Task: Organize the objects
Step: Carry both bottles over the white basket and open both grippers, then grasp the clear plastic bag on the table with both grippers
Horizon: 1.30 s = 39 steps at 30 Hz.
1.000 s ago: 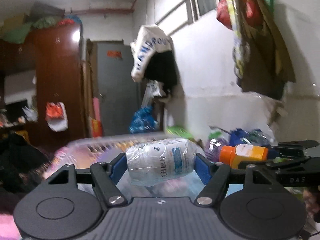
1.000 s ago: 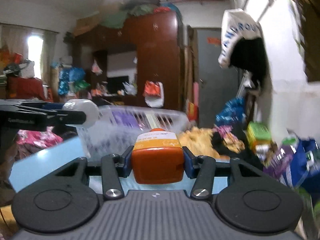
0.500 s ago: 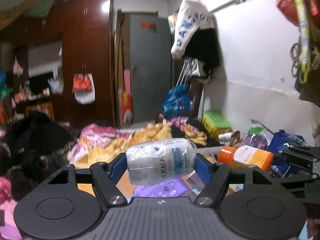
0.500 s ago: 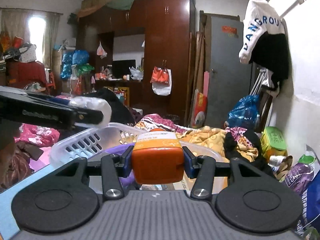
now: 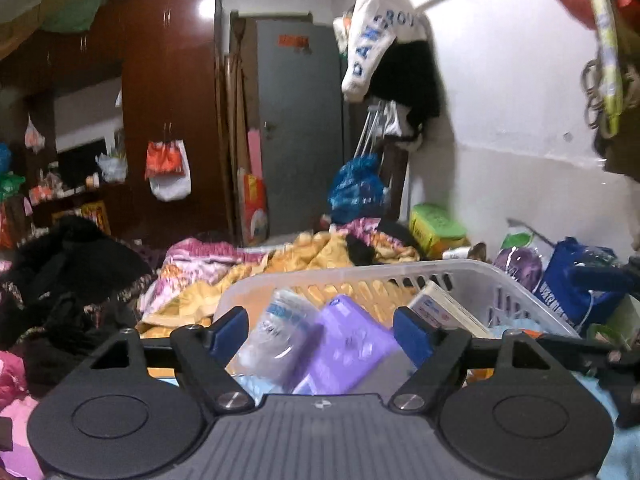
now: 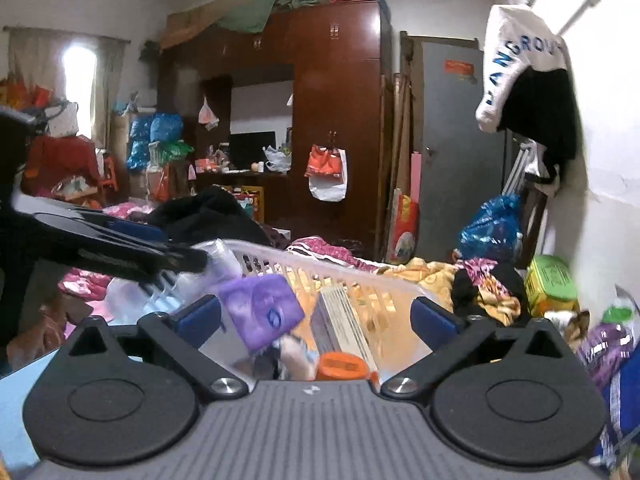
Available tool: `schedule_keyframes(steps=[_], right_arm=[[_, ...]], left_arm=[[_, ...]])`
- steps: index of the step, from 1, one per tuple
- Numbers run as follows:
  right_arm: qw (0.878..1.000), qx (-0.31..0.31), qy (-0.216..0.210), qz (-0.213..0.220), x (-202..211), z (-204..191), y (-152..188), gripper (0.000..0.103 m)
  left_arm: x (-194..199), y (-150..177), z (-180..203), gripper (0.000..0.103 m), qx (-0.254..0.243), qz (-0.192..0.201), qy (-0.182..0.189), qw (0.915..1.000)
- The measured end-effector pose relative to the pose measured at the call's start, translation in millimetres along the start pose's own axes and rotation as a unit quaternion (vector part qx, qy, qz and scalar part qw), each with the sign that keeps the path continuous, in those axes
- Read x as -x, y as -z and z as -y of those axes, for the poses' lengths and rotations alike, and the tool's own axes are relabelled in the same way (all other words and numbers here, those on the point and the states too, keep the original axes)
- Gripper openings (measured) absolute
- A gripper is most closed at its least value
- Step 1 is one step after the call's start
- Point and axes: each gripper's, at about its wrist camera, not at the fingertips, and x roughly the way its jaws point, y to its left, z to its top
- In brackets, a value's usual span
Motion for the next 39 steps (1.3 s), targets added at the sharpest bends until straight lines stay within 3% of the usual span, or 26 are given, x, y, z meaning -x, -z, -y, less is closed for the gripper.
schedule_keyframes(steps=[4, 8, 12, 18, 21, 23, 30, 35, 39], right_arm=[[1.000, -0.012, -0.008, -0.018, 31, 16, 46, 0.103], [0.997, -0.055, -0.021, -0.058, 42, 33, 87, 0.103], [0.993, -0.088, -0.024, -0.079, 43, 41, 109, 0.103], [0.993, -0.085, -0.026, -0.083, 34, 29, 108, 0.102], [0.992, -0.066, -0.031, -0.099, 32, 17, 120, 0.097], [0.992, -0.059, -0.028, -0.107, 30, 9, 121, 0.089], [0.990, -0.031, -0.013, -0.140, 13, -9, 114, 0.083], [0.990, -0.014, -0.004, -0.137, 14, -13, 116, 0.070], [0.991, -0.010, -0.009, -0.130, 19, -14, 117, 0.062]], left_arm=[[43, 45, -1, 0.089, -0.022, 0.017, 0.030, 0.9991], [65, 103, 0, 0.090, -0.052, -0.004, 0.060, 0.9968], [72, 137, -1, 0.090, -0.058, -0.026, 0.088, 0.9941], [62, 143, -9, 0.090, -0.029, -0.039, 0.083, 0.9954], [56, 152, -13, 0.090, -0.016, -0.051, 0.091, 0.9944], [55, 155, -11, 0.089, -0.013, -0.057, 0.094, 0.9939], [46, 155, -6, 0.088, -0.013, -0.088, 0.089, 0.9921], [40, 154, -1, 0.085, -0.019, -0.107, 0.078, 0.9911], [38, 154, 5, 0.075, -0.028, -0.109, 0.071, 0.9911]])
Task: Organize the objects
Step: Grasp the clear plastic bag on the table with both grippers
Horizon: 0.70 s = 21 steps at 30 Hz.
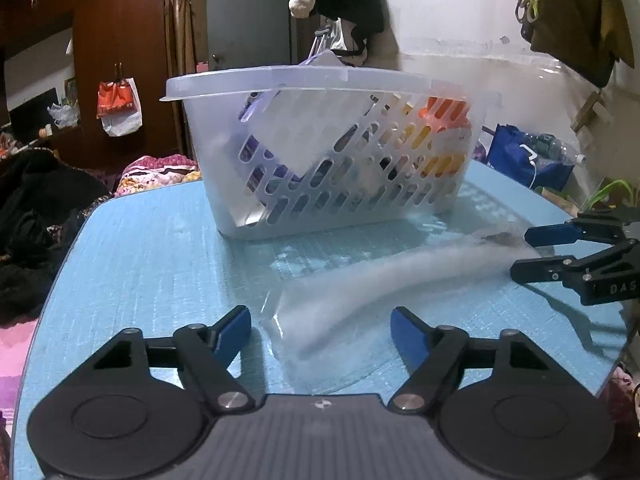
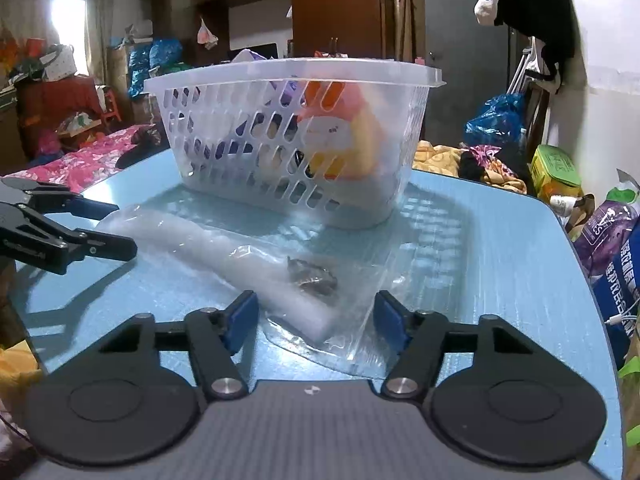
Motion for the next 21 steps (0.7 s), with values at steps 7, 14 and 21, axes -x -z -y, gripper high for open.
schedule_keyframes(steps=[7, 14, 21], right_arm=[[1.000, 0.022, -0.008, 0.017, 4, -9, 4, 0.039], [0.999, 0.028, -0.011, 0.028, 7, -10, 4, 0.029], [0.998, 0.029, -0.016, 0.048, 17, -10, 5, 0.018]], left_arm=[[1, 0, 8, 0.042, -0.006, 0.015, -0.018, 0.9997], [9, 6, 4, 0.024, 0.012, 0.039, -0.008, 0.9991], [17, 10, 5, 0.017, 0.020, 0.069, -0.001, 0.9975]])
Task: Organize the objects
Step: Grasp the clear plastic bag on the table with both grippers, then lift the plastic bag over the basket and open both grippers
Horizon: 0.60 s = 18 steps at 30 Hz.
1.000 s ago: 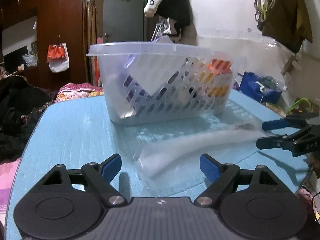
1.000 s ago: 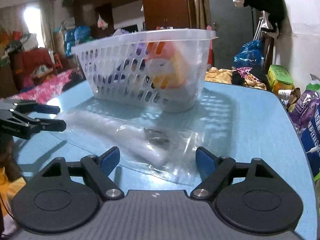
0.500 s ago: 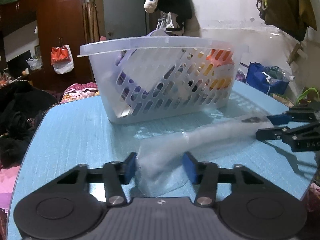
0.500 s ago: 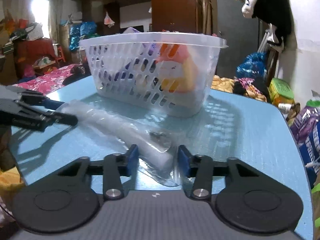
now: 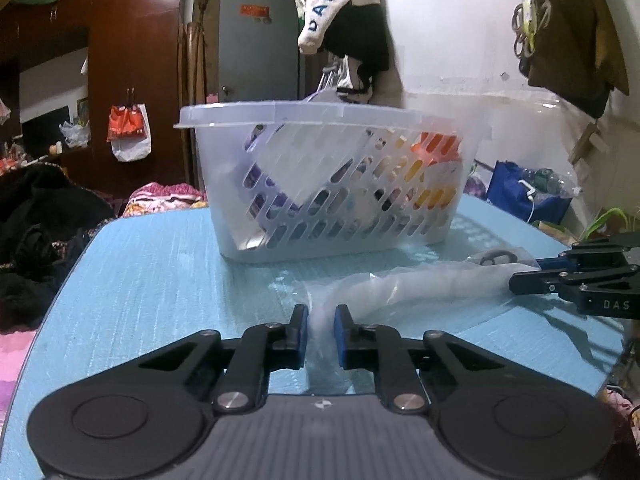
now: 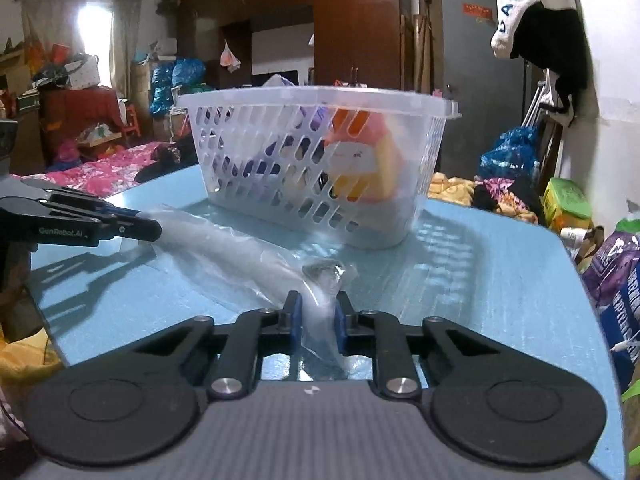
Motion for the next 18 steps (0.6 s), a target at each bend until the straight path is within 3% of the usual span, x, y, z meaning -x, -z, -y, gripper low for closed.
schedule_keyframes(steps=[18], right_arm=[[0.999, 0.005, -0.004, 0.043, 25, -4, -17, 0.016]], left_arm=[[28, -8, 6, 0.015, -0.006, 0.057, 0.008, 0.9983]])
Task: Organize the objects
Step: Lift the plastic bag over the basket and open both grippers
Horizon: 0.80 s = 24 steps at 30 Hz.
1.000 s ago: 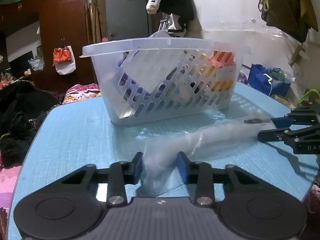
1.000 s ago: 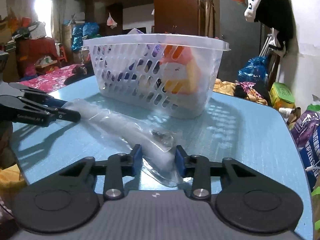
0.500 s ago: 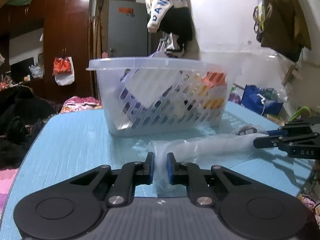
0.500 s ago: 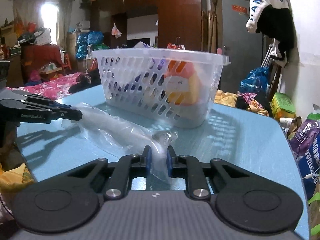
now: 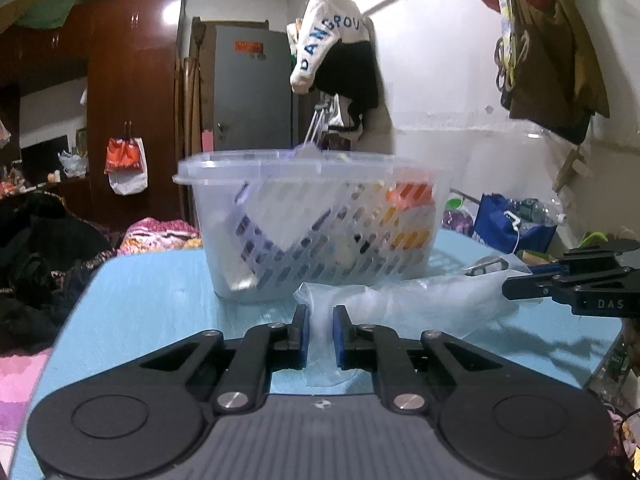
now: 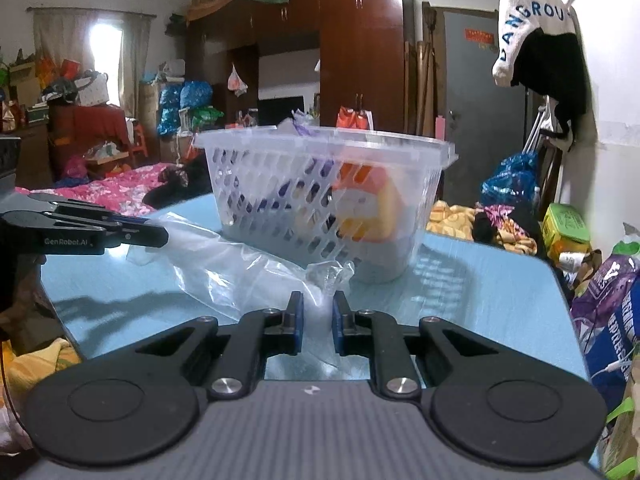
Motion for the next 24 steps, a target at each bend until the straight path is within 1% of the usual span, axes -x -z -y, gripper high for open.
schedule_keyframes(steps=[4, 7, 10, 13, 14, 18, 20, 21, 24], right_arm=[[1.000, 0.007, -0.001, 0.027, 16, -3, -19, 0.016], [0.998, 0.017, 0.005, 0.054, 27, -3, -40, 0.016], [0.997, 0.019, 0.004, 0.073, 29, 2, -69, 0.016], [0.996, 0.022, 0.012, 0.089, 22, 9, -101, 0.016], [0.995, 0.020, 0.014, 0.093, 19, 12, -109, 0.016], [0.995, 0.019, 0.020, 0.099, -6, 28, -143, 0.016], [0.995, 0.014, 0.014, 0.098, -22, 38, -152, 0.016], [0.995, 0.010, 0.017, 0.096, -32, 43, -155, 0.016], [0.996, -0.004, 0.020, 0.088, -57, 54, -158, 0.016]], left_arm=[[17, -14, -1, 0.015, -0.001, 0.026, 0.002, 0.9997], [34, -34, 3, 0.015, -0.014, 0.054, -0.001, 0.9984], [46, -63, 7, 0.015, -0.028, 0.085, -0.011, 0.9959], [46, -97, 8, 0.015, -0.033, 0.104, -0.020, 0.9938], [44, -110, 8, 0.015, -0.037, 0.110, -0.028, 0.9928], [20, -155, 0, 0.015, -0.042, 0.111, -0.043, 0.9921], [8, -168, -5, 0.015, -0.043, 0.109, -0.048, 0.9920], [-1, -175, -10, 0.015, -0.040, 0.107, -0.047, 0.9924], [-25, -181, -20, 0.015, -0.033, 0.096, -0.045, 0.9939]])
